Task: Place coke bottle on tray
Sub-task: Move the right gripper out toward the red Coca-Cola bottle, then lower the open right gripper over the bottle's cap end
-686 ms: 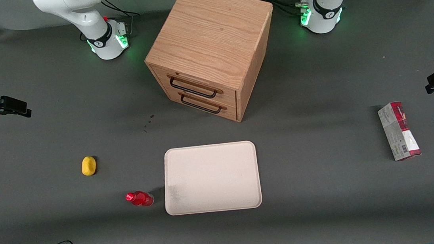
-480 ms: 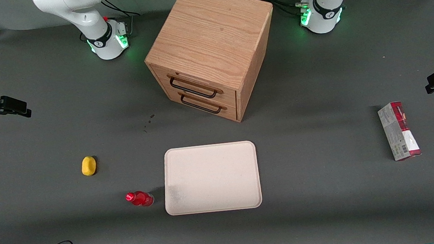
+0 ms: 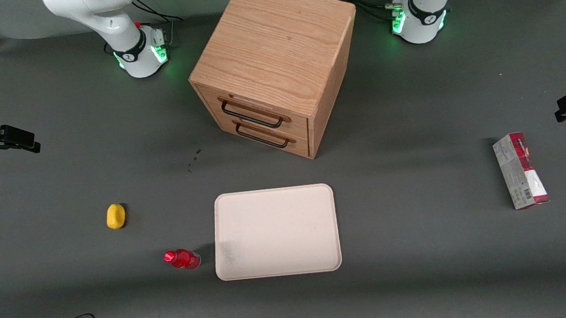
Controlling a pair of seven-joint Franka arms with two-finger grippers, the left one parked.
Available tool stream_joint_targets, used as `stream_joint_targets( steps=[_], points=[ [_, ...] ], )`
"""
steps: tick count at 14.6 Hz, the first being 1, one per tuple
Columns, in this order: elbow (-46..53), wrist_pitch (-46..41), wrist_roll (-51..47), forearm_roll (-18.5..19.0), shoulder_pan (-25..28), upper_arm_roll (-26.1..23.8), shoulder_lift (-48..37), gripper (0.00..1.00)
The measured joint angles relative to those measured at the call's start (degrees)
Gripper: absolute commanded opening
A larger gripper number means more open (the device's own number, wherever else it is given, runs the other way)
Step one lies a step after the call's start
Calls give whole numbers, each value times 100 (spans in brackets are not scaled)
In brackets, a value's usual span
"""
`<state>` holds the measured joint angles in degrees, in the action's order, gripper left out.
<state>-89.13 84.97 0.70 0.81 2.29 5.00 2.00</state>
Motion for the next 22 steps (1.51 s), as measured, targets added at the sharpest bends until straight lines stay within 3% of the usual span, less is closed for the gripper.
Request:
stream_joint_targets(
  steps=[6,9,16,22],
  points=[
    [330,59,-69,-50,74,-96,302,100],
    [867,130,-494,-73,511,-173,916,100],
    [1753,920,-1253,-119,1282,-203,2151,100],
    [2130,1635,-1253,-123,1328,-200,2782,100]
  ],
)
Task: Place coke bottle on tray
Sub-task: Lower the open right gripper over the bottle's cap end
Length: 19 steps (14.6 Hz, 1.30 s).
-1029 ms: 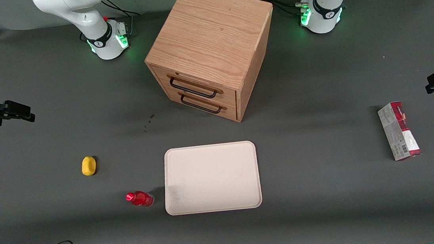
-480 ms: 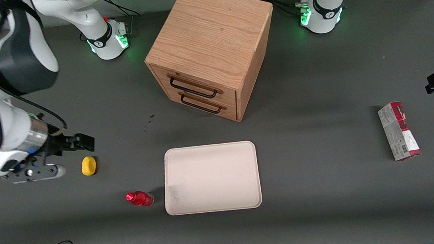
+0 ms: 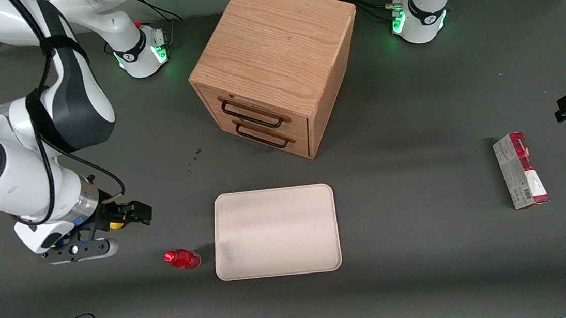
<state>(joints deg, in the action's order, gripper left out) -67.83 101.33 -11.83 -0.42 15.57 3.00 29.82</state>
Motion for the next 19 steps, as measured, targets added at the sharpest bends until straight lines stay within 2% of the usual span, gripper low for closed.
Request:
stream_joint_targets(
  steps=[6,19],
  points=[
    [948,2,0,-6,-2,-73,810,100],
    [1095,707,0,-17,-135,-143,1893,100]
  ],
)
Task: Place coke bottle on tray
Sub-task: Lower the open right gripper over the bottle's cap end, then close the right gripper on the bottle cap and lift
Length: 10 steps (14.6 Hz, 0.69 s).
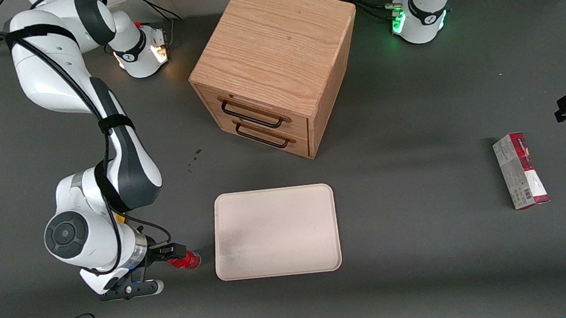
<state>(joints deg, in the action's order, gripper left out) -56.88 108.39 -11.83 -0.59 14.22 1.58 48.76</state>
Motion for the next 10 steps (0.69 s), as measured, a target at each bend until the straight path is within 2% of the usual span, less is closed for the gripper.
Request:
stream_joint_targets(
  steps=[7,8,10],
  points=[
    [0,59,0,-23,0,-37,160,99],
    [0,59,0,-24,0,-37,159,87],
    [1,59,0,-24,-1,-37,159,50]
  ],
)
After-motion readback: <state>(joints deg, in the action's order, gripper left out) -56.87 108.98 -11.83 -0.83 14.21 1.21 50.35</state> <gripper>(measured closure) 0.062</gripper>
